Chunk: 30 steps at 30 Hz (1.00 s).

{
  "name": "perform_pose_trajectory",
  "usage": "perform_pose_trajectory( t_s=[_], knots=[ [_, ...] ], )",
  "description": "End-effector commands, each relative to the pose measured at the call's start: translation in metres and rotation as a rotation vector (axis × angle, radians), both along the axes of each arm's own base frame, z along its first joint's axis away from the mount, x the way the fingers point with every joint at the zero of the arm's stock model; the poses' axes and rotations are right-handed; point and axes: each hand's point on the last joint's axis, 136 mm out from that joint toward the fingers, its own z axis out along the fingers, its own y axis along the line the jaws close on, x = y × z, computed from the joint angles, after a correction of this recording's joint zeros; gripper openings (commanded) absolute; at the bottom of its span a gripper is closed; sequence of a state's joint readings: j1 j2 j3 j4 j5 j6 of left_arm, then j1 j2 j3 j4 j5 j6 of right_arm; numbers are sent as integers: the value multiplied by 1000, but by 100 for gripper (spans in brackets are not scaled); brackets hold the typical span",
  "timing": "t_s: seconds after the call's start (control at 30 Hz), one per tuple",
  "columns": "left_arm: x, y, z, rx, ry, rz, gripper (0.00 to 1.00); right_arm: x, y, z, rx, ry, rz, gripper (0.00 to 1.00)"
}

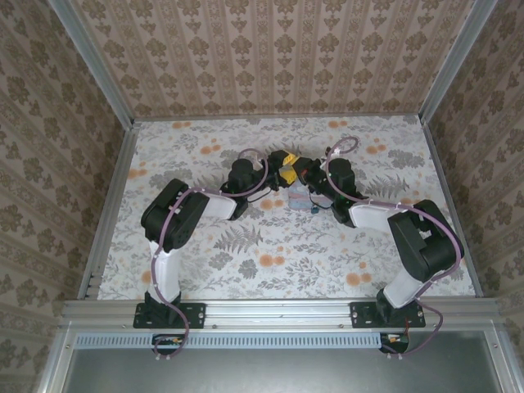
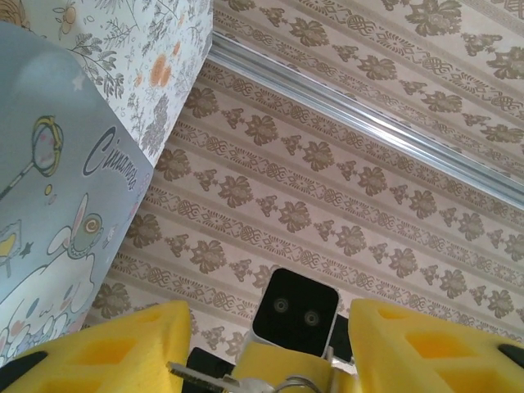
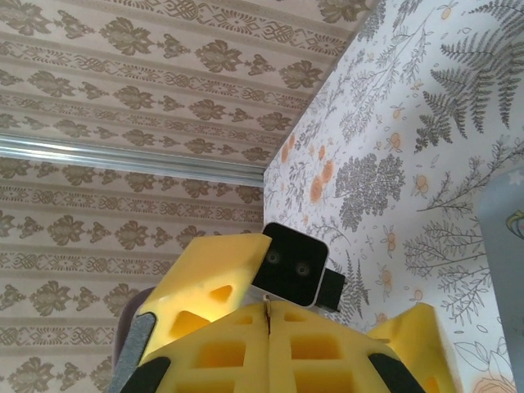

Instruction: Unlock the padlock with the key

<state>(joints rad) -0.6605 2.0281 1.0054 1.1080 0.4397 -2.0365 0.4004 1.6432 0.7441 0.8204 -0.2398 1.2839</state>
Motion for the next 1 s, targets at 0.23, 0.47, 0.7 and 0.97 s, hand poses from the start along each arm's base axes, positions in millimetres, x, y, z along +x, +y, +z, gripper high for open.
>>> perform_pose_trajectory(
  t_s=[0.23,0.47,0.7,0.97],
  knots=[
    [2,4,17,-35,-45,23,51,-5,-2,5,28,-18,-12,0],
    [2,6,9,-16,-33,30,51,-7,-4,5,35,-20,-16,0],
    [3,9,0,6,-22,41,48,-8,-7,3,42,-17,-23,0],
    [4,11,-8,20,-15,51,43,-8,-10,2,46,-13,-32,0]
  ],
)
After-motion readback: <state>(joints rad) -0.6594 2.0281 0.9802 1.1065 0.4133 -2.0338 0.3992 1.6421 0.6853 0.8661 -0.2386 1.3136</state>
